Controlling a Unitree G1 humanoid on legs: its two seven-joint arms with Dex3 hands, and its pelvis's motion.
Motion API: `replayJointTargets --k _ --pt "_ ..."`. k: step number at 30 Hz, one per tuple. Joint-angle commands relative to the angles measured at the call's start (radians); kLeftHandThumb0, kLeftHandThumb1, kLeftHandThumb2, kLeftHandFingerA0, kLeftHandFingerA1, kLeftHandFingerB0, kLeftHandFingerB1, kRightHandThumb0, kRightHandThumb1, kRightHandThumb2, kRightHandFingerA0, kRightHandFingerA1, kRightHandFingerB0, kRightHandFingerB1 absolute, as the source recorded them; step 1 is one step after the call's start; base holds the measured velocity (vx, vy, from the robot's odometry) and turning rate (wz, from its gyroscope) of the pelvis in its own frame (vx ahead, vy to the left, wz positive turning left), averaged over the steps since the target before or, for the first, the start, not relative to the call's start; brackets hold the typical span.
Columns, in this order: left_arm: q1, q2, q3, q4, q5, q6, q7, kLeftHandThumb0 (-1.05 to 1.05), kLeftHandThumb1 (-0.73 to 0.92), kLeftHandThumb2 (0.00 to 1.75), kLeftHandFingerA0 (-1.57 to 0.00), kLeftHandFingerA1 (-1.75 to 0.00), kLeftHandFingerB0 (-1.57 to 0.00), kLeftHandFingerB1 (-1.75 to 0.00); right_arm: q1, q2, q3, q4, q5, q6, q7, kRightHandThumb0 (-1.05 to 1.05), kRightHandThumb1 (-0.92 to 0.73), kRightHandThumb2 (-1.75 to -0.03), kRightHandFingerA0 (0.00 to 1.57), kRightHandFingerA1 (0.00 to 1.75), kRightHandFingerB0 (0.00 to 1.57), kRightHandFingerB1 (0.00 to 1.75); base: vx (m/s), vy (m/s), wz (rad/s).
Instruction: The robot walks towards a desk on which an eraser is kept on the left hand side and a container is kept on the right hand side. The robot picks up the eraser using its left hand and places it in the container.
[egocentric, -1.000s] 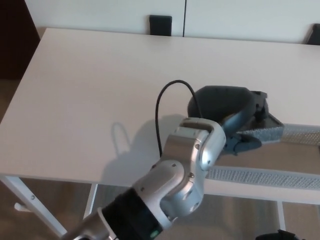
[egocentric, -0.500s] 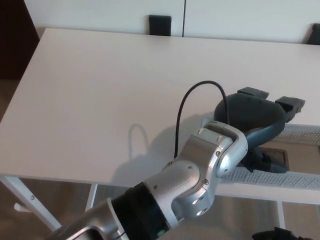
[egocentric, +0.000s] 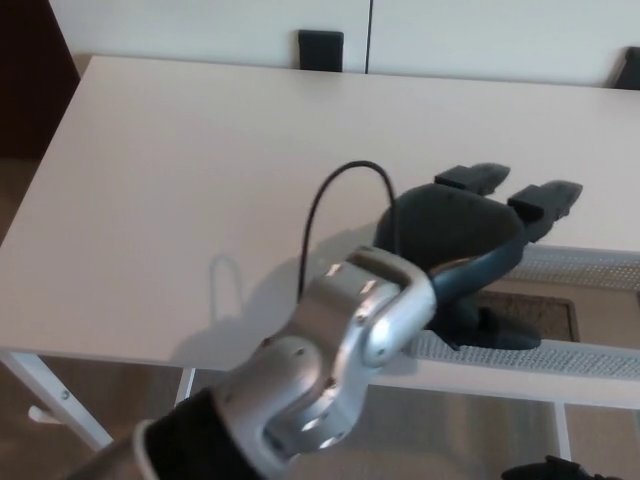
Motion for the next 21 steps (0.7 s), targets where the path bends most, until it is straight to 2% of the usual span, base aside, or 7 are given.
replayJointTargets --k 1,8,9,10,11,12,21 --pt "0.209 0.231 0.219 -0.581 -0.181 -0.093 -0.201 -0.90 0.57 1.02 0.00 -0.07 0.00 -0.21 -0.010 -0.021 -0.008 0.034 -0.004 -0.013 0.010 -0.27 -0.45 -0.89 0.33 0.57 0.14 0.49 0.00 0.000 0.00" --pt "0.566 0.355 0.581 -0.917 -0.720 -0.108 -0.445 -0.85 0.58 0.92 -0.05 -0.34 -0.13 -0.40 0.017 -0.020 -0.022 0.049 0.003 -0.030 -0.002 -0.27 -0.45 -0.89 0.35 0.58 0.14 0.49 0.00 0.000 0.00" --pt "0.683 0.402 0.682 -0.917 -0.878 -0.184 -0.468 -0.39 0.33 0.96 0.00 -0.50 0.00 -0.46 0.026 -0.019 -0.024 0.062 0.005 -0.052 -0.008 -0.27 -0.45 -0.89 0.36 0.59 0.15 0.50 0.00 0.000 0.00" --pt "0.723 0.421 0.717 -0.917 -0.932 -0.210 -0.474 -0.39 0.33 0.96 0.00 -0.50 0.00 -0.46 0.029 -0.018 -0.025 0.067 0.005 -0.061 -0.010 -0.27 -0.45 -0.89 0.36 0.59 0.15 0.50 0.00 0.000 0.00" --pt "0.835 0.431 0.792 -0.917 -1.032 -0.282 -0.485 -0.38 0.36 0.98 0.00 -0.50 0.00 -0.46 0.029 -0.017 -0.026 0.078 0.003 -0.077 -0.018 -0.31 -0.64 -0.59 0.46 0.45 0.27 0.38 0.00 0.000 0.00" --pt "0.909 0.424 0.850 -0.917 -1.106 -0.311 -0.512 -0.82 0.77 0.64 -0.17 -0.28 -0.23 -0.30 0.028 -0.019 -0.025 0.081 0.001 -0.075 -0.018 -0.33 -0.64 -0.59 0.44 0.44 0.27 0.37 0.00 0.000 0.00" --pt "1.258 0.405 1.402 -0.751 -1.639 -0.302 -0.923 -0.89 0.62 0.60 -0.21 -0.29 -0.22 -0.29 0.012 -0.005 -0.037 0.122 0.010 -0.041 -0.025 -0.32 -0.62 -0.59 0.45 0.45 0.28 0.38 0.00 0.000 0.00"
